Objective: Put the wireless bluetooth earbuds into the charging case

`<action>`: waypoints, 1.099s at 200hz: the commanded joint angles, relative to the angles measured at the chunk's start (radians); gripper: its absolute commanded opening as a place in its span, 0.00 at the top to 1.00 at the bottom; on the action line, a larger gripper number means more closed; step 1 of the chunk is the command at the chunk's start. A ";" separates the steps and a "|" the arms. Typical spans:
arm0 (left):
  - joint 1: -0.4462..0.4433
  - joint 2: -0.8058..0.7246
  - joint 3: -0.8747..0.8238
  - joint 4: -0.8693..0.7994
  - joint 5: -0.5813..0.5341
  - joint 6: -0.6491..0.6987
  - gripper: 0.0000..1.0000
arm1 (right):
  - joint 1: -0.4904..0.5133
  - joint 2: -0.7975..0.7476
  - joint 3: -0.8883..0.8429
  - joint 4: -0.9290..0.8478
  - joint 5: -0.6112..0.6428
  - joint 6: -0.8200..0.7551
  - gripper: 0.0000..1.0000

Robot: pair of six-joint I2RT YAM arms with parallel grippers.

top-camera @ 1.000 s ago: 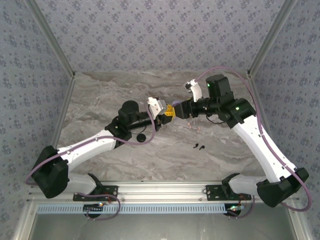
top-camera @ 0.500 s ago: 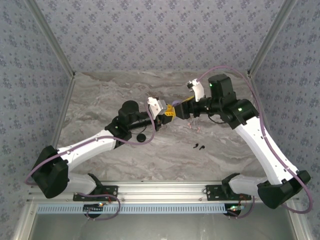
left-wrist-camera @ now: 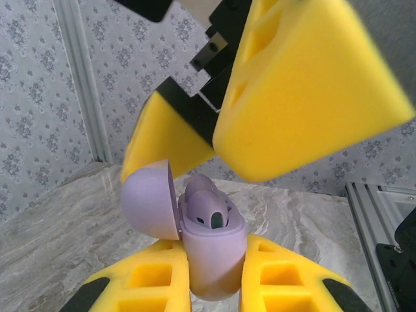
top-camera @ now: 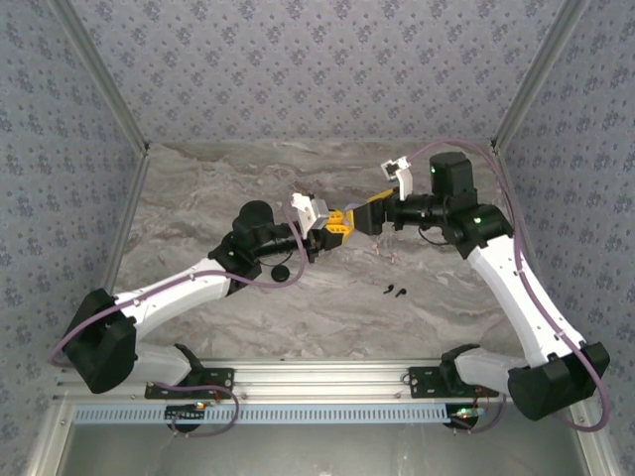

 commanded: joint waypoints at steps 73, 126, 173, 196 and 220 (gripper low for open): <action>-0.005 -0.011 0.001 0.036 -0.008 -0.007 1.00 | 0.042 -0.051 0.014 0.041 -0.226 -0.012 0.08; -0.003 -0.014 -0.003 0.023 -0.022 0.001 1.00 | 0.042 -0.114 -0.022 -0.016 -0.161 -0.052 0.08; 0.000 -0.028 -0.003 -0.009 -0.046 -0.007 1.00 | 0.024 -0.131 0.012 -0.144 0.207 -0.081 0.00; 0.018 -0.031 -0.007 -0.070 -0.095 -0.038 1.00 | -0.018 -0.191 -0.014 -0.115 0.402 -0.051 0.00; 0.067 0.002 -0.005 -0.150 -0.128 -0.120 1.00 | -0.097 -0.256 -0.092 -0.043 0.440 -0.003 0.00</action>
